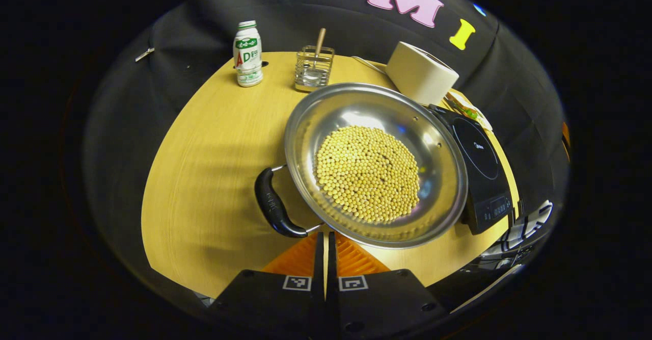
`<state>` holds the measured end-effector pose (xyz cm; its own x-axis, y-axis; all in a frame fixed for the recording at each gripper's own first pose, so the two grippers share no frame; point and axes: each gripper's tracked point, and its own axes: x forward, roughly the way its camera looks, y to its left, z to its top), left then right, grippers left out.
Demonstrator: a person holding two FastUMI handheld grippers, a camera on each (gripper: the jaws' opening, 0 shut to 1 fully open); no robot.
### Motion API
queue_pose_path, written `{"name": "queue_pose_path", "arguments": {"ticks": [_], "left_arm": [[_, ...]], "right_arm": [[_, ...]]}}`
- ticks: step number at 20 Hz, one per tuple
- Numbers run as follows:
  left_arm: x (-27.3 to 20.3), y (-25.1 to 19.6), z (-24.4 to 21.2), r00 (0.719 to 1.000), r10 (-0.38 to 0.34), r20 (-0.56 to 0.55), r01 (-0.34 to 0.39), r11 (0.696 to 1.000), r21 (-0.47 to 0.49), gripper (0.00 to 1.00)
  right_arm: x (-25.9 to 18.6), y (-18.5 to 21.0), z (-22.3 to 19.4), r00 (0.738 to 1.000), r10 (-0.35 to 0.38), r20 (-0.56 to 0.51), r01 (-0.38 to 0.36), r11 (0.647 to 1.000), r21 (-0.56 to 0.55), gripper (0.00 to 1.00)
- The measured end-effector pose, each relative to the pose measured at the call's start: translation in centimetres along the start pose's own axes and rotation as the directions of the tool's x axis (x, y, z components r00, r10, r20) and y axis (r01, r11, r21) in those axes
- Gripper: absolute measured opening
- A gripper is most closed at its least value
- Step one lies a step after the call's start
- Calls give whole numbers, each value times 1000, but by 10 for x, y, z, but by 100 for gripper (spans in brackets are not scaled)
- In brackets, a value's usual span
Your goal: First push the handle of the pot to place it horizontally, then grasp the pot with both hands and set it on the induction cooktop.
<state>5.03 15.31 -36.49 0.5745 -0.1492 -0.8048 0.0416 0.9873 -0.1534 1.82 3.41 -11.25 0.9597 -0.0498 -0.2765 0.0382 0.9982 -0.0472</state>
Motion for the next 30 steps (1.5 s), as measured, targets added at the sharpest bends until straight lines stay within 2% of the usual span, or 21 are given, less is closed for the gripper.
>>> {"name": "queue_pose_path", "arguments": {"ticks": [10, 20, 26, 30], "left_arm": [[13, 38, 33, 998, 48, 37, -44, 994, -97, 5], [26, 65, 63, 993, 107, 59, -104, 993, -53, 5], [28, 81, 77, 984, 150, 100, -141, 986, -89, 5], [9, 82, 74, 976, 174, 133, -159, 980, -118, 5]], "right_arm": [[6, 4, -10, 999, 13, -43, -13, 1000, -8, 98], [10, 1, -30, 994, 8, -111, -7, 1000, 7, 98], [27, 28, -54, 983, 60, -176, -53, 998, 45, 98], [43, 54, -69, 968, 114, -222, -108, 993, 38, 98]]}}
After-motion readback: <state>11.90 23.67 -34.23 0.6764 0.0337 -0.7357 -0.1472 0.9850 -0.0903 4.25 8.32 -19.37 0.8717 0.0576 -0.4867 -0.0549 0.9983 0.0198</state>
